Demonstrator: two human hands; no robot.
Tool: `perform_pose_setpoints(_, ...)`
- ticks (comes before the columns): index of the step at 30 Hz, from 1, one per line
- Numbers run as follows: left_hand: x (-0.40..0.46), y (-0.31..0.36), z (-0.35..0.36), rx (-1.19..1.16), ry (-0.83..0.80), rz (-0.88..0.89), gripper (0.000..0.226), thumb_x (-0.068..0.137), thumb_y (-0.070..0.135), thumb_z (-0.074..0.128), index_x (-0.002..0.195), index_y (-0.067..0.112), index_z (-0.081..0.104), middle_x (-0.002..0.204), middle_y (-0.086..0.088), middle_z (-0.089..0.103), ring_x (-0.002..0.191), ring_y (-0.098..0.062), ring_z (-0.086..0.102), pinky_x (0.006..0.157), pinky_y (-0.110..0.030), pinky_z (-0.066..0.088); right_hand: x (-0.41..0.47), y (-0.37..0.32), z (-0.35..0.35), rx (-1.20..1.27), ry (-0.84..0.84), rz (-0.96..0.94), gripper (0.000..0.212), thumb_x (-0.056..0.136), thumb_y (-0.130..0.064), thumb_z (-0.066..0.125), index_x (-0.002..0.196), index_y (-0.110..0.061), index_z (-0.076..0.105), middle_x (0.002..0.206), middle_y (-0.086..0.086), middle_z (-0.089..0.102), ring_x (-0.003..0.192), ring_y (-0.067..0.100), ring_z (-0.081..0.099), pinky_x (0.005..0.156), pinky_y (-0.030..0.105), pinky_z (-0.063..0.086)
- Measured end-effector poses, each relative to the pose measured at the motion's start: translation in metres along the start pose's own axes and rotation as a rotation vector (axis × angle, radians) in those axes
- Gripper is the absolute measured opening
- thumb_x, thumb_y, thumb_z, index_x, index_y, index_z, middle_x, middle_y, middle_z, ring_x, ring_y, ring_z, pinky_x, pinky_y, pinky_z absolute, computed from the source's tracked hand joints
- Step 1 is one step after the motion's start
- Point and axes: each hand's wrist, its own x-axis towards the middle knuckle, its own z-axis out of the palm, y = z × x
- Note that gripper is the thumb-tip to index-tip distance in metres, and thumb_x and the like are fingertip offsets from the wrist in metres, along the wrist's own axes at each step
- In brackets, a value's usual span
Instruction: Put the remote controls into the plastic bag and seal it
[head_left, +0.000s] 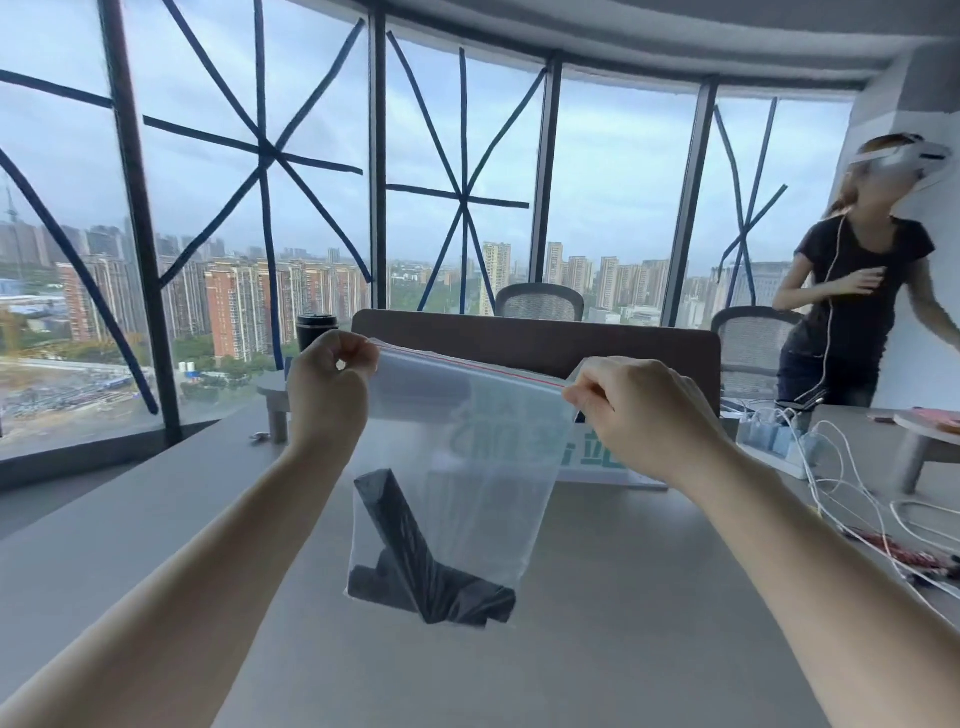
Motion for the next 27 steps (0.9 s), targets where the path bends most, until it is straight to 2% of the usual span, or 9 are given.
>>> perform_pose_setpoints(3, 0.007, -0.010, -0.011, 0.016, -0.064, -0.063, 0.020, 0.080, -0.005, 0.049, 0.077, 0.007, 0.064, 0.060, -0.004, 0.055, 0.038, -0.007, 0.045, 0.042, -0.023, 0.036, 0.008, -0.007, 0.008, 0.096, 0.052, -0.006, 0.025, 0.093, -0.040, 0.053, 0.077, -0.022, 0.061, 0.075, -0.009, 0.063, 0.077, 0.025, 0.059, 0.071, 0.039, 0.051)
perform_pose_setpoints(5, 0.013, -0.029, -0.018, 0.073, -0.110, -0.124, 0.021, 0.084, -0.003, 0.050, 0.073, 0.012, 0.061, 0.059, -0.004, 0.055, 0.035, -0.004, 0.049, 0.044, -0.024, 0.040, 0.016, -0.014, 0.025, 0.141, 0.042, 0.017, 0.022, 0.092, -0.033, 0.058, 0.076, -0.020, 0.064, 0.072, -0.008, 0.061, 0.075, 0.022, 0.056, 0.065, 0.033, 0.045)
perform_pose_setpoints(6, 0.017, -0.041, -0.021, 0.090, -0.126, -0.163, 0.024, 0.087, 0.000, 0.049, 0.071, 0.015, 0.060, 0.061, -0.004, 0.056, 0.037, -0.004, 0.052, 0.047, -0.025, 0.042, 0.023, -0.017, 0.039, 0.162, 0.028, 0.043, 0.021, 0.092, -0.032, 0.060, 0.077, -0.019, 0.068, 0.070, -0.008, 0.062, 0.074, 0.020, 0.055, 0.065, 0.033, 0.044)
perform_pose_setpoints(9, 0.036, -0.073, -0.029, 0.083, -0.136, -0.279, 0.023, 0.093, 0.005, 0.045, 0.075, 0.017, 0.056, 0.076, -0.004, 0.059, 0.053, -0.014, 0.063, 0.051, -0.028, 0.048, 0.058, -0.030, 0.087, 0.287, -0.017, 0.107, 0.021, 0.089, -0.029, 0.063, 0.076, -0.016, 0.073, 0.060, -0.007, 0.064, 0.068, 0.020, 0.062, 0.069, 0.036, 0.054)
perform_pose_setpoints(14, 0.099, -0.098, -0.053, -0.016, -0.047, -0.295, 0.022, 0.094, 0.002, 0.042, 0.079, 0.014, 0.053, 0.088, -0.007, 0.062, 0.072, -0.023, 0.066, 0.067, -0.039, 0.056, 0.121, -0.075, 0.134, 0.521, 0.064, 0.149, 0.021, 0.090, -0.024, 0.063, 0.073, -0.021, 0.075, 0.061, -0.004, 0.072, 0.056, 0.001, 0.062, 0.051, 0.013, 0.045)
perform_pose_setpoints(16, 0.118, -0.109, -0.067, -0.042, -0.018, -0.270, 0.023, 0.094, 0.000, 0.042, 0.078, 0.013, 0.052, 0.086, -0.008, 0.062, 0.074, -0.024, 0.065, 0.070, -0.039, 0.057, 0.131, -0.089, 0.150, 0.573, 0.093, 0.136, 0.020, 0.089, -0.025, 0.064, 0.073, -0.022, 0.076, 0.062, -0.006, 0.073, 0.059, 0.004, 0.066, 0.056, 0.020, 0.052)
perform_pose_setpoints(19, 0.123, -0.142, -0.086, -0.045, -0.005, -0.281, 0.023, 0.093, -0.001, 0.044, 0.077, 0.012, 0.053, 0.081, -0.009, 0.060, 0.071, -0.022, 0.065, 0.072, -0.036, 0.056, 0.122, -0.099, 0.187, 0.599, 0.003, 0.135, 0.020, 0.087, -0.026, 0.065, 0.070, -0.024, 0.076, 0.063, -0.007, 0.074, 0.056, 0.003, 0.064, 0.061, 0.025, 0.053)
perform_pose_setpoints(24, 0.083, -0.207, -0.108, -0.041, 0.014, -0.409, 0.023, 0.092, -0.002, 0.047, 0.074, 0.010, 0.054, 0.074, -0.011, 0.059, 0.068, -0.022, 0.063, 0.075, -0.033, 0.054, 0.072, -0.102, 0.252, 0.545, -0.206, 0.160, 0.025, 0.086, -0.028, 0.067, 0.064, -0.018, 0.074, 0.061, -0.008, 0.071, 0.047, 0.001, 0.053, 0.056, 0.024, 0.047)
perform_pose_setpoints(27, 0.055, -0.228, -0.122, -0.011, 0.002, -0.464, 0.022, 0.092, -0.002, 0.047, 0.074, 0.009, 0.054, 0.073, -0.012, 0.058, 0.068, -0.026, 0.061, 0.076, -0.035, 0.053, 0.043, -0.106, 0.261, 0.570, -0.310, 0.203, 0.023, 0.085, -0.026, 0.066, 0.065, -0.016, 0.075, 0.064, -0.007, 0.073, 0.038, -0.002, 0.052, 0.055, 0.024, 0.046)
